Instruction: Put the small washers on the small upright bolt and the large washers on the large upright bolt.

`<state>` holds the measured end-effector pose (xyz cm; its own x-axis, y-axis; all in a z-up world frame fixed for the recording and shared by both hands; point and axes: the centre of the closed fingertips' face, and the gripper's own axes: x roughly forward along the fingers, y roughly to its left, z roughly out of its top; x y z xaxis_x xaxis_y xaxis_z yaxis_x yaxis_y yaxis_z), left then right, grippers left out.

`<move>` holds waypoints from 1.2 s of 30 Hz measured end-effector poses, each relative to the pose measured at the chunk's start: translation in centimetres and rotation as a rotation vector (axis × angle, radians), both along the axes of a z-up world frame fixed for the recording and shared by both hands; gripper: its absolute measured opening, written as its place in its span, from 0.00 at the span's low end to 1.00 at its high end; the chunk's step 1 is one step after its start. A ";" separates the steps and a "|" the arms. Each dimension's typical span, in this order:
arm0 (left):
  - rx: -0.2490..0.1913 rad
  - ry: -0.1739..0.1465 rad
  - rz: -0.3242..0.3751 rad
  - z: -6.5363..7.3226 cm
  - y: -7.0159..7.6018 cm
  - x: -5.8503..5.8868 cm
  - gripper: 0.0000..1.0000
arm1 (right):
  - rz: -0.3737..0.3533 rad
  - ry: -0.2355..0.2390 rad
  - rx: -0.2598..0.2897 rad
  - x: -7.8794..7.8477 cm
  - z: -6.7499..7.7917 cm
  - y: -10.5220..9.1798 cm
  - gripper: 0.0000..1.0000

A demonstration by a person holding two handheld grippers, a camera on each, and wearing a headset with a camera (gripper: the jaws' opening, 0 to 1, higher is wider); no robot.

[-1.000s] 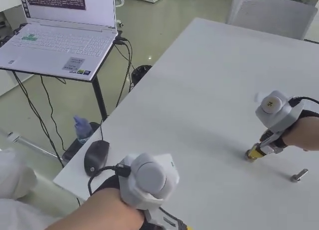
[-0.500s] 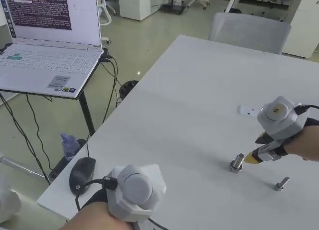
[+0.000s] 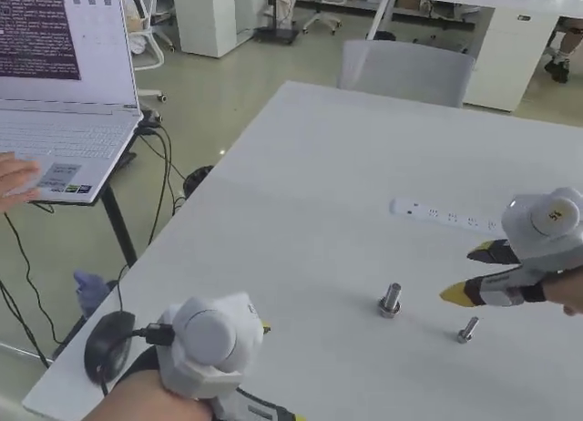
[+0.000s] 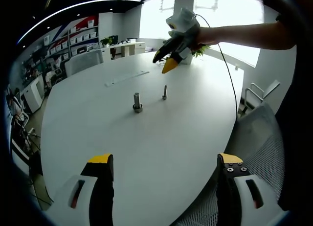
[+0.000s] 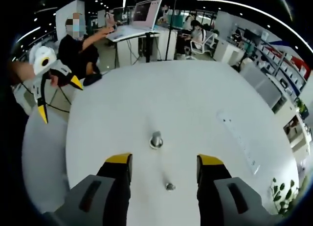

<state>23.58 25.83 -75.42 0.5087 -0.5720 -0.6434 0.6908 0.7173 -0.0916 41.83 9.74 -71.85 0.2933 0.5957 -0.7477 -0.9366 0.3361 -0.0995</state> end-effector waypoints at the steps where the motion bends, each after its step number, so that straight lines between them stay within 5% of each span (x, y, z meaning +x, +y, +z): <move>1: -0.001 -0.001 0.003 0.0 0.0 0.1 0.87 | -0.017 -0.014 0.015 -0.2 0.3 -0.7 0.55; 6: 0.000 -0.015 0.012 0.6 0.2 0.2 0.88 | -0.052 -0.024 0.099 -2.1 1.3 -2.1 0.56; 10: -0.021 -0.034 0.030 1.5 0.0 0.5 0.88 | -0.100 -0.045 0.221 -3.9 2.7 -2.2 0.58; 20: -0.097 -0.116 0.065 3.4 -1.0 1.2 0.89 | -0.196 -0.094 0.343 -8.1 3.0 -4.6 0.69; 26: -0.117 -0.097 0.080 2.7 -1.5 0.9 0.89 | -0.246 -0.083 0.373 -9.6 1.3 -6.6 0.77; 36: -0.054 -0.051 0.067 -0.2 -1.1 0.7 0.90 | -0.234 -0.027 0.289 -12.8 -4.3 -8.0 0.90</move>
<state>24.31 24.76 -75.58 0.5783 -0.5689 -0.5848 0.6461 0.7570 -0.0976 29.04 1.71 -76.18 0.4636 0.6960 -0.5484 -0.8296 0.5584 0.0074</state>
